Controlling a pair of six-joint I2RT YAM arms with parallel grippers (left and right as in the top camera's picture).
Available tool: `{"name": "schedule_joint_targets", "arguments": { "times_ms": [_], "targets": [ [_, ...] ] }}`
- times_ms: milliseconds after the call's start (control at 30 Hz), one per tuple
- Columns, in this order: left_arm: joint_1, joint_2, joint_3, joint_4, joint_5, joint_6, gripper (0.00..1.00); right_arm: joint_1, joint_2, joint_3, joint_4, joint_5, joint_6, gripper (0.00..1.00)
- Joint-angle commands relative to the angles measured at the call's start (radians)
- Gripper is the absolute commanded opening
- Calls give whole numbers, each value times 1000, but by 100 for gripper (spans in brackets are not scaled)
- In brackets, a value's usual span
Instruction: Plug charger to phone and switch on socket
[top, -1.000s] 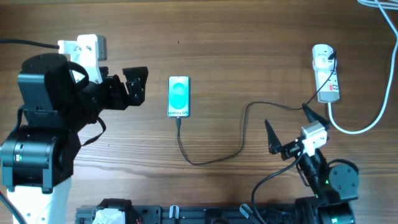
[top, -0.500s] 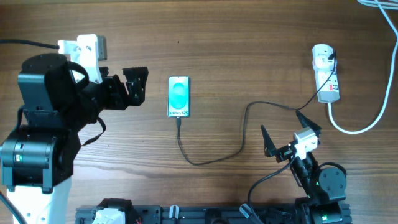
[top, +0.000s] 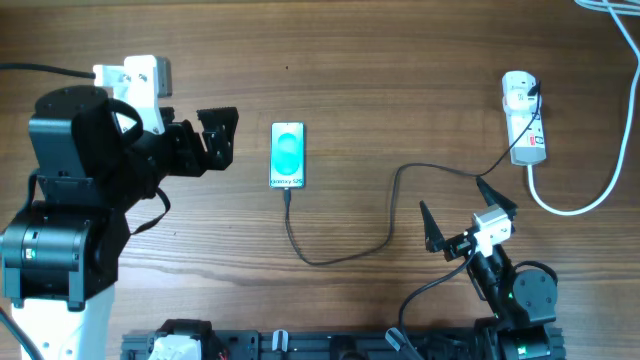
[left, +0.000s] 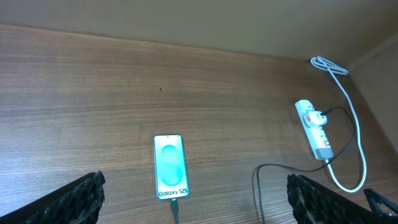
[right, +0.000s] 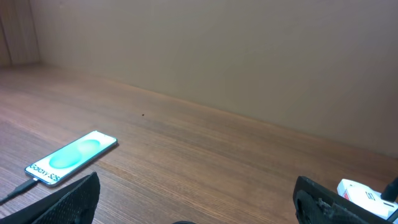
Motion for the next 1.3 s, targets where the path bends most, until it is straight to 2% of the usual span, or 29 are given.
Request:
{"name": "schedule_joint_targets", "arguments": {
  "times_ms": [0, 467, 667, 767, 900, 1267],
  "targets": [
    [5, -5, 4, 2, -10, -6, 100, -4, -15, -3, 5, 2, -2, 100],
    [3, -5, 4, 2, -10, -5, 100, -4, -15, -3, 5, 2, -2, 100],
    [3, -95, -21, -10, -40, 14, 100, -4, -15, -3, 5, 2, -2, 100],
    [4, -193, -121, 41, -39, 49, 100, -4, -15, -3, 5, 2, -2, 100],
    [3, -350, -332, 226, -38, 105, 100, -4, -15, -3, 5, 2, -2, 100],
    [4, -687, -861, 652, -39, 111, 100, -4, -15, -3, 5, 2, -2, 100]
  ]
}}
